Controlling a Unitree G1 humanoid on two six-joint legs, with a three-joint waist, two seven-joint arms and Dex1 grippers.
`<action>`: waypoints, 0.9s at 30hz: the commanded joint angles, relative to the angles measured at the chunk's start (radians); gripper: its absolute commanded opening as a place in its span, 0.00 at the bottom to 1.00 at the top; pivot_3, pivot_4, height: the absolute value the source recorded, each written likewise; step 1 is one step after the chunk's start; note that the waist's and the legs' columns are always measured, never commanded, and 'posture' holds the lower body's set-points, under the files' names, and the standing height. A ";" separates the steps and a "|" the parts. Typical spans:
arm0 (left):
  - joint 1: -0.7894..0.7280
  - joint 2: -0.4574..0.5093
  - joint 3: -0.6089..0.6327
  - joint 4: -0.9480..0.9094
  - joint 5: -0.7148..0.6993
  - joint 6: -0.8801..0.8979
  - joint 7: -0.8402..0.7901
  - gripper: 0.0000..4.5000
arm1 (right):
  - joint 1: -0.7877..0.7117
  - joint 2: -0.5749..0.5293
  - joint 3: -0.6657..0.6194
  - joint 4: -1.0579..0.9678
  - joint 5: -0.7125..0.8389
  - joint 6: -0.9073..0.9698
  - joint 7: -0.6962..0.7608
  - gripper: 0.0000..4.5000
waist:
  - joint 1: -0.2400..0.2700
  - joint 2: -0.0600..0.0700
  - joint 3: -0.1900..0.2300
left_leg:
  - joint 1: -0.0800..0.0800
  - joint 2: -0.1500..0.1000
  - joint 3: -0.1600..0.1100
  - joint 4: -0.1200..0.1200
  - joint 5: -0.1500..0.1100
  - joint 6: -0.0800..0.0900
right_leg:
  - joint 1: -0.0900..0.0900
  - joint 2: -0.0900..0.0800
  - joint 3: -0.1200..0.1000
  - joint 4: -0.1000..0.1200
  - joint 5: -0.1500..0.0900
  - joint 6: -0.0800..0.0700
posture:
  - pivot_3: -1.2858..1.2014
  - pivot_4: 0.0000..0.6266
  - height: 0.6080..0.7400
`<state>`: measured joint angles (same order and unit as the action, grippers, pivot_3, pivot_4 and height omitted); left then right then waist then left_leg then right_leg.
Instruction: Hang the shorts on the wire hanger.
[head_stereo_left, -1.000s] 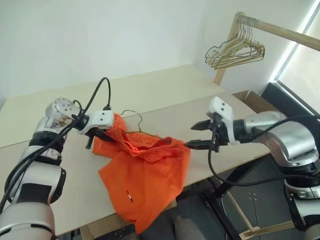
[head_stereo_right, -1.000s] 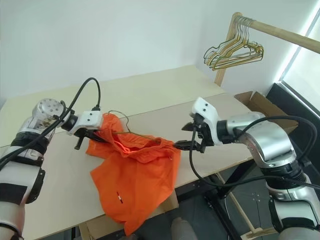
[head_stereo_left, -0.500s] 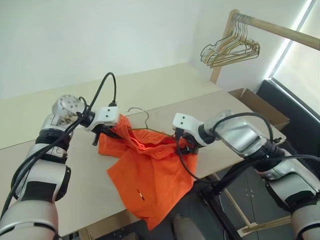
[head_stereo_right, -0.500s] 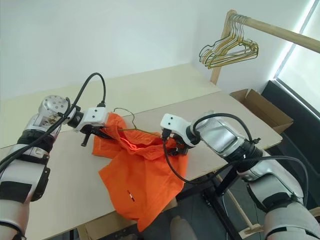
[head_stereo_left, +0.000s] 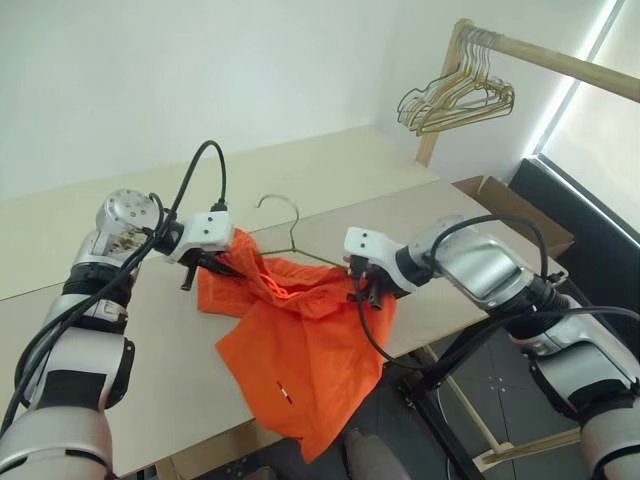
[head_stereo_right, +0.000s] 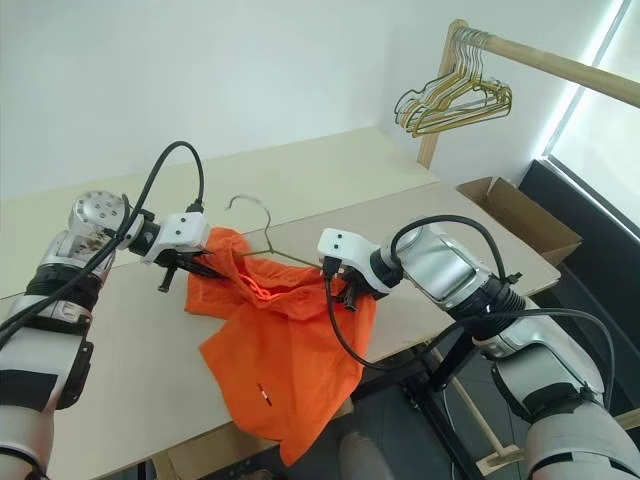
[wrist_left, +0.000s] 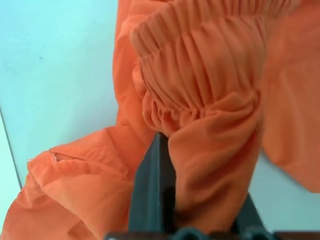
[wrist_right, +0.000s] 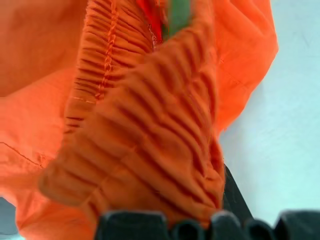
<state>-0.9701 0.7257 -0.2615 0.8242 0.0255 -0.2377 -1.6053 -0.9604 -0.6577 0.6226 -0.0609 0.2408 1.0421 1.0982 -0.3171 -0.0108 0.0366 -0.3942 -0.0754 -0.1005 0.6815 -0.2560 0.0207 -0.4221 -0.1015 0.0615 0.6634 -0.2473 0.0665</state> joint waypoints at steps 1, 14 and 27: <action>-0.037 0.019 -0.021 -0.050 -0.110 0.039 -0.009 0.36 | 0.001 -0.022 -0.083 -0.050 0.049 0.029 0.029 0.00 | 0.000 0.000 0.000 | 0.000 0.000 0.000 0.000 0.000 0.000 | 0.000 0.000 0.000 0.000 0.000 0.000 | 0.42 0.00 1.00; -0.169 -0.010 0.236 -0.017 -0.278 0.222 0.151 0.99 | 0.311 -0.188 -0.458 -0.242 0.298 0.353 -0.029 0.00 | 0.002 0.000 0.000 | 0.000 0.000 -0.001 0.000 0.000 0.000 | 0.001 -0.002 -0.001 -0.001 0.000 0.000 | 0.41 0.02 1.00; 0.202 -0.196 0.399 -0.894 -0.687 0.755 0.501 0.99 | 0.593 -0.116 -1.119 -0.325 0.438 0.572 -0.557 0.00 | 0.000 0.001 0.000 | 0.001 0.000 0.001 0.002 0.000 0.001 | 0.003 -0.005 0.005 -0.001 -0.001 0.002 | 0.36 0.06 1.00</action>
<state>-0.7660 0.5346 0.1029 0.0052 -0.6172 0.4888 -1.1537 -0.3599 -0.7721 -0.4040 -0.3787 0.6313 1.6067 0.6255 -0.3171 -0.0101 0.0363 -0.3929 -0.0759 -0.0989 0.6830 -0.2565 0.0218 -0.4189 -0.1060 0.0665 0.6619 -0.2485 0.0685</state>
